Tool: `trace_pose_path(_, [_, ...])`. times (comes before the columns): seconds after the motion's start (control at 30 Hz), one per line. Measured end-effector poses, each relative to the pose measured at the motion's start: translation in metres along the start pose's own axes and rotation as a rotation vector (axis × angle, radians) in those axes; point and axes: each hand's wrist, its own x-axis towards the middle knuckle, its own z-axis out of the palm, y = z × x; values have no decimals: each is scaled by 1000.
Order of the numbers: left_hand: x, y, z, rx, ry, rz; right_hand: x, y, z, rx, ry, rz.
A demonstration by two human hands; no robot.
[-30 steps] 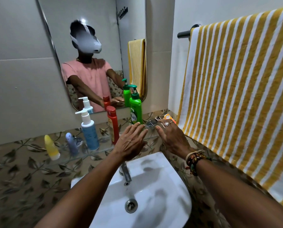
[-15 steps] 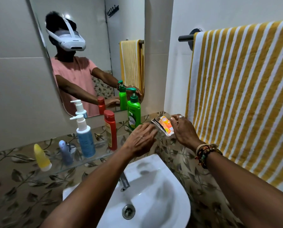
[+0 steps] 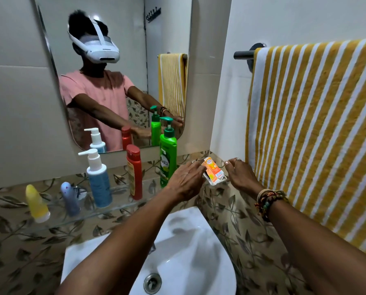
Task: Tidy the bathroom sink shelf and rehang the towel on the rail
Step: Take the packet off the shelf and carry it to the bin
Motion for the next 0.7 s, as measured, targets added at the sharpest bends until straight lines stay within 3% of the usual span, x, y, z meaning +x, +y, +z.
trace_pose_path(0.1, [10, 3, 5, -93, -11, -130, 10, 4, -2, -2, -54, 13])
trace_pose_path(0.4, [49, 7, 20, -549, -82, -806, 40, 10, 13, -11, -169, 147])
trace_pose_path(0.7, [65, 15, 35, -1012, -69, -988, 63, 13, 28, -38, -283, 159])
